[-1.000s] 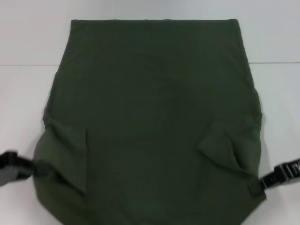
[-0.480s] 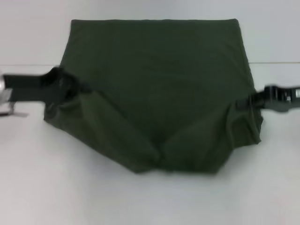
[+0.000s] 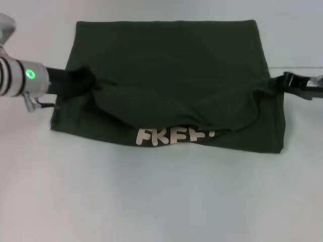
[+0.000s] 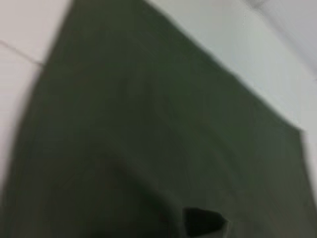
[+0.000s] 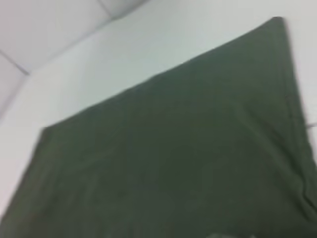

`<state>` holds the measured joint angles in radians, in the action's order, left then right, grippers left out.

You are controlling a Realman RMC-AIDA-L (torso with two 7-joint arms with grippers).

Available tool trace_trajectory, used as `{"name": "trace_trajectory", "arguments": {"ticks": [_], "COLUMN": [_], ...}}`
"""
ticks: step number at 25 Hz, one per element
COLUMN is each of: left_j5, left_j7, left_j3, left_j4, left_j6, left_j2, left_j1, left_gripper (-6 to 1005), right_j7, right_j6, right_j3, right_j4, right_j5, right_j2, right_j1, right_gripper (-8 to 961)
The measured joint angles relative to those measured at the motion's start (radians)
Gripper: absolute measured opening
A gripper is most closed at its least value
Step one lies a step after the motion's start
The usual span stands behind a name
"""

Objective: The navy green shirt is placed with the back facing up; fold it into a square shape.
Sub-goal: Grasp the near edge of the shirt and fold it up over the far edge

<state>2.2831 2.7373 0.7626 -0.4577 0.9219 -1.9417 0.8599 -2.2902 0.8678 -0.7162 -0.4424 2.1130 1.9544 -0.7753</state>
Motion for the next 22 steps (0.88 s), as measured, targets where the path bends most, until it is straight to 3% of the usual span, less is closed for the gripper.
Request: {"name": "trace_trajectory", "arguments": {"ticks": [3,6,12,22], "left_j5": [0.017,0.019,0.012,0.021], "left_j7": [0.015,0.016,0.040,0.050], "left_j3": [0.032,0.029,0.010,-0.011], "left_j4": [-0.022,-0.043,-0.124,-0.165], "left_j6": [-0.067,-0.079,-0.079,-0.128], "left_j2": [-0.026,-0.028,-0.023,-0.025], "left_j1": [-0.021,-0.036,-0.057,-0.016], "left_gripper": [32,32,32,31], "right_j7": [0.020,0.036,0.030,0.046], "right_j6": [-0.076,-0.092,-0.073,-0.129], "right_j3": [-0.037,-0.058,-0.060,-0.094], "right_j4": [0.019,0.012,-0.027,-0.055], "right_j5": [0.001,0.001,-0.003,0.002], "right_j2": [0.022,0.033,0.029,0.025], "right_j1": [-0.010,-0.017,-0.045,-0.113], "right_gripper": [68,70,73,78]}}
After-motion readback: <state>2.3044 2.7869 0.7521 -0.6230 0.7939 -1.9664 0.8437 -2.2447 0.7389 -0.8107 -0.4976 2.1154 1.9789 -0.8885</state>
